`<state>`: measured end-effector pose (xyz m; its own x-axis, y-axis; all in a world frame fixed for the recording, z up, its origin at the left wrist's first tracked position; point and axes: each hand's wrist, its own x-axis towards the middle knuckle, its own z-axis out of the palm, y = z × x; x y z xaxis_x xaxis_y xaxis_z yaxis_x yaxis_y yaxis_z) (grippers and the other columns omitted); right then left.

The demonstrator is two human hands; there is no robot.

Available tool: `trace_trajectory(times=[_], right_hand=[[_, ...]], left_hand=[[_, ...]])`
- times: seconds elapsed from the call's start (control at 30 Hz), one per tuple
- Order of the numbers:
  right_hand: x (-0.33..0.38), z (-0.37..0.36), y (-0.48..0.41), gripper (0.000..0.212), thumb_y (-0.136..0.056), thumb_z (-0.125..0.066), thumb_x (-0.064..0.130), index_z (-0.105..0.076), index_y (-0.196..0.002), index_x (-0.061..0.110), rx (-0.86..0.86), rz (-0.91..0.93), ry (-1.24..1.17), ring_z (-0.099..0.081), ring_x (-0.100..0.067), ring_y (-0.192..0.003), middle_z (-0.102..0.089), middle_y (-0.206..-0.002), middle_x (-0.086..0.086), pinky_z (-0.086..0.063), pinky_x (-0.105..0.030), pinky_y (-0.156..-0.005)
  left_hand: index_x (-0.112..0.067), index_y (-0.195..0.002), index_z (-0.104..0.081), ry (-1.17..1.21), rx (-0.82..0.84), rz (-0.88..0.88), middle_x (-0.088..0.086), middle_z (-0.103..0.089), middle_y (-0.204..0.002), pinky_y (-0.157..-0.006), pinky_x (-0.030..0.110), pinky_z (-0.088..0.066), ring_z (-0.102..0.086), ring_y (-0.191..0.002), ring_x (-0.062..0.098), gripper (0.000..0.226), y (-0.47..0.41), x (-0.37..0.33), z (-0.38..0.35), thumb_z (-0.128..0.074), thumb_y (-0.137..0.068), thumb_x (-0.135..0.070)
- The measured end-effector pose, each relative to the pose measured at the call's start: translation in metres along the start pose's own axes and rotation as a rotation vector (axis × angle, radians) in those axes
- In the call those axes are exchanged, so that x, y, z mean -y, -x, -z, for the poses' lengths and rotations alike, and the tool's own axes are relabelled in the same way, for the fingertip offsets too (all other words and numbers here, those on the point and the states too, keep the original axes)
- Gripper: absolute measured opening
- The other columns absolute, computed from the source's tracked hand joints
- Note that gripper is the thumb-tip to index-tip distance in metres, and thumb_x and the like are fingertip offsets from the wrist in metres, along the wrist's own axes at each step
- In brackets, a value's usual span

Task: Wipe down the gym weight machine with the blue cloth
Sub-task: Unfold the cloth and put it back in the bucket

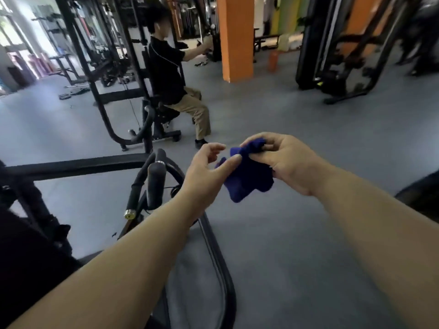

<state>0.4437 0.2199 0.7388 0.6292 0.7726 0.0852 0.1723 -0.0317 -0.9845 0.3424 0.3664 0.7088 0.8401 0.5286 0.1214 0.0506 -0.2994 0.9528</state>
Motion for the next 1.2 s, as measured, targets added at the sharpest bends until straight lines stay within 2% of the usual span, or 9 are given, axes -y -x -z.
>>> trace_trajectory(times=[0.1,0.23,0.37,0.47,0.57,0.7,0.8,1.07,1.2], right_hand=[[0.007,0.011,0.052,0.014,-0.095,-0.06,0.007,-0.069,-0.105,0.011,-0.089,-0.031,0.067,-0.07,-0.022,-0.091,-0.073,-0.102,-0.013,-0.059,-0.032,-0.082],[0.005,0.027,0.119,0.009,-0.092,-0.067,0.014,-0.068,-0.099,0.009,-0.235,-0.091,0.219,-0.068,-0.016,-0.079,-0.073,-0.089,-0.01,-0.056,-0.03,-0.074],[-0.008,0.045,0.182,0.014,-0.093,-0.067,0.021,-0.072,-0.093,0.008,-0.408,-0.155,0.284,-0.065,-0.018,-0.076,-0.072,-0.091,-0.017,-0.052,-0.037,-0.074],[-0.022,0.055,0.225,0.019,-0.092,-0.067,0.028,-0.073,-0.089,0.011,-0.537,-0.224,0.435,-0.065,-0.01,-0.078,-0.07,-0.085,-0.012,-0.051,-0.034,-0.078],[-0.038,0.057,0.267,0.027,-0.089,-0.06,0.038,-0.07,-0.1,0.016,-0.576,-0.31,0.321,-0.068,-0.023,-0.096,-0.073,-0.099,-0.008,-0.05,-0.051,-0.094],[-0.061,0.058,0.327,0.015,-0.097,-0.057,0.02,-0.066,-0.103,0.01,-0.651,-0.369,0.1,-0.067,-0.024,-0.085,-0.072,-0.095,-0.008,-0.057,-0.036,-0.073],[-0.07,0.06,0.376,0.016,-0.096,-0.057,0.01,-0.065,-0.11,0.008,-0.606,-0.437,-0.028,-0.069,-0.015,-0.078,-0.072,-0.096,-0.008,-0.056,-0.026,-0.063],[-0.105,0.06,0.492,0.025,-0.08,-0.079,0.032,-0.073,-0.103,0.023,-0.142,-0.681,0.082,-0.071,-0.017,-0.092,-0.076,-0.093,0.004,-0.054,-0.035,-0.091],[-0.149,0.045,0.541,0.017,-0.09,-0.07,0.019,-0.071,-0.104,0.011,-0.187,-0.684,0.011,-0.071,-0.023,-0.094,-0.076,-0.096,-0.006,-0.055,-0.037,-0.093]], left_hand=[[-0.038,-0.11,-0.062,-0.189,0.214,-0.061,-0.014,-0.056,-0.124,-0.096,0.025,-0.039,-0.05,-0.115,0.002,0.028,0.026,0.0,-0.02,-0.074,-0.085,-0.035],[-0.03,-0.095,-0.069,-0.245,0.434,-0.069,-0.015,-0.069,-0.086,-0.067,0.013,-0.046,-0.061,-0.074,-0.002,0.014,0.058,-0.003,-0.057,-0.059,-0.097,-0.02],[-0.013,-0.089,-0.056,-0.18,0.522,-0.03,0.002,-0.055,-0.066,-0.062,0.035,-0.039,-0.049,-0.061,0.019,0.014,0.091,-0.003,-0.098,-0.046,-0.097,-0.021],[-0.015,-0.087,-0.054,-0.163,0.569,-0.04,0.001,-0.055,-0.069,-0.061,0.036,-0.039,-0.049,-0.063,0.019,0.017,0.12,-0.005,-0.124,-0.045,-0.099,-0.023],[-0.021,-0.095,-0.065,-0.089,0.732,0.039,-0.001,-0.071,-0.077,-0.057,0.028,-0.049,-0.067,-0.068,0.017,0.012,0.148,-0.014,-0.141,-0.059,-0.097,-0.032],[-0.019,-0.095,-0.073,-0.199,0.907,0.158,0.004,-0.076,-0.084,-0.066,0.03,-0.056,-0.072,-0.077,0.022,0.012,0.177,-0.007,-0.153,-0.076,-0.084,-0.019],[-0.013,-0.094,-0.073,-0.075,0.864,0.247,0.009,-0.075,-0.086,-0.073,0.033,-0.051,-0.067,-0.082,0.026,0.018,0.207,0.004,-0.163,-0.077,-0.077,-0.016],[-0.017,-0.099,-0.069,-0.07,1.035,0.297,0.007,-0.072,-0.088,-0.069,0.03,-0.053,-0.068,-0.08,0.02,0.014,0.343,0.019,-0.235,-0.06,-0.094,-0.007],[-0.014,-0.111,-0.062,-0.007,1.004,0.518,0.012,-0.072,-0.102,-0.075,0.035,-0.057,-0.07,-0.087,0.025,0.019,0.394,0.049,-0.26,-0.065,-0.092,-0.016]])
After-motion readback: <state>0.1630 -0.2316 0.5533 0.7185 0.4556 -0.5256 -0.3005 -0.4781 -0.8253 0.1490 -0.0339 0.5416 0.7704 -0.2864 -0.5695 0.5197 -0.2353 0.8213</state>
